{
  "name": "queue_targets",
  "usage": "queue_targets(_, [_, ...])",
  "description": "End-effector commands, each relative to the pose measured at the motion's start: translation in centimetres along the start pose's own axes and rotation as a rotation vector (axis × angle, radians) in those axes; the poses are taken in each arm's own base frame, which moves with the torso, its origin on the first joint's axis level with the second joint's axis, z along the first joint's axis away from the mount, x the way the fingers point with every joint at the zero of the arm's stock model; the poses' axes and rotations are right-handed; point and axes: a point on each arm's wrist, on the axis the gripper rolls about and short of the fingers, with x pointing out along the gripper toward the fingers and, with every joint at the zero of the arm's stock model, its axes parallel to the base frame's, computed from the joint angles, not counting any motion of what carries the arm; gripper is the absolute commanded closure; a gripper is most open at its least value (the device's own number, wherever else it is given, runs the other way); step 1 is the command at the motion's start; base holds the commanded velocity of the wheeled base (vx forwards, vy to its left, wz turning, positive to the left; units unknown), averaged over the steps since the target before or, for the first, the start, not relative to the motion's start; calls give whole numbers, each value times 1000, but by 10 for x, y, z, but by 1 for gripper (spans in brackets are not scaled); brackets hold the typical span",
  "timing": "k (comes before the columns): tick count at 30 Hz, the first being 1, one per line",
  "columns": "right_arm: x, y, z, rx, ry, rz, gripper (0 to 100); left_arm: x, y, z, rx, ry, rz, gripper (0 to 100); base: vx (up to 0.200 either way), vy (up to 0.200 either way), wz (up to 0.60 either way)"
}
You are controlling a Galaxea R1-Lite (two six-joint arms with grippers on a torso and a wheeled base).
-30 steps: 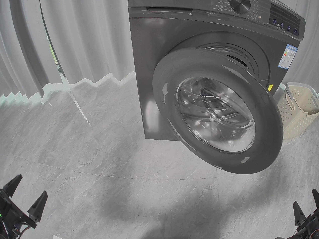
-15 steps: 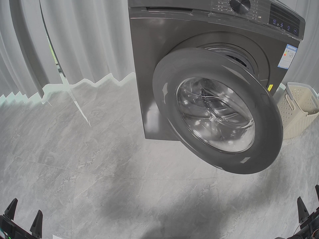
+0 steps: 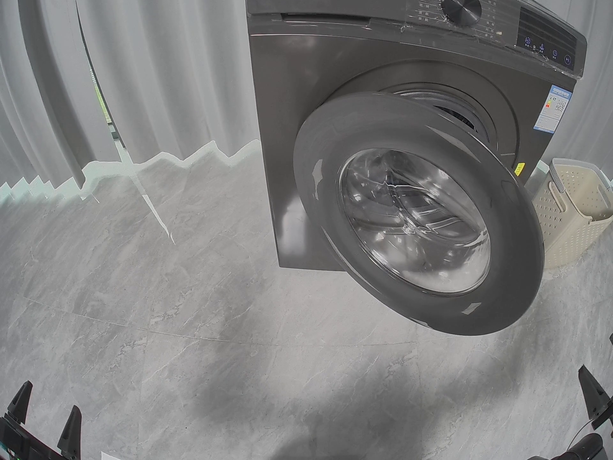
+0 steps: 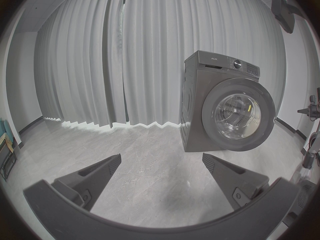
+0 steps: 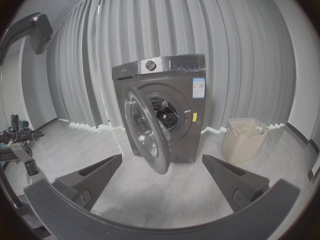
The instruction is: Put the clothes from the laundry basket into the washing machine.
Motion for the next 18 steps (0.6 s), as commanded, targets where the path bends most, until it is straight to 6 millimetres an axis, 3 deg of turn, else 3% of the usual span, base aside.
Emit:
queue_targets(1, [40, -6, 18, 30, 177, 53, 0, 0, 0, -5, -3, 3, 5, 0, 0, -200, 0])
queue_targets(10, [108, -10, 38, 38, 256, 136, 0, 0, 0, -5, 2, 3, 0, 0, 0, -200, 0])
queue_targets(16, [119, 4, 42, 32, 269, 280, 0, 0, 0, -5, 8, 3, -2, 0, 0, -200, 0])
queue_targets(18, [119, 9, 42, 29, 271, 330, 0, 0, 0, -5, 8, 3, -2, 0, 0, 0, 0])
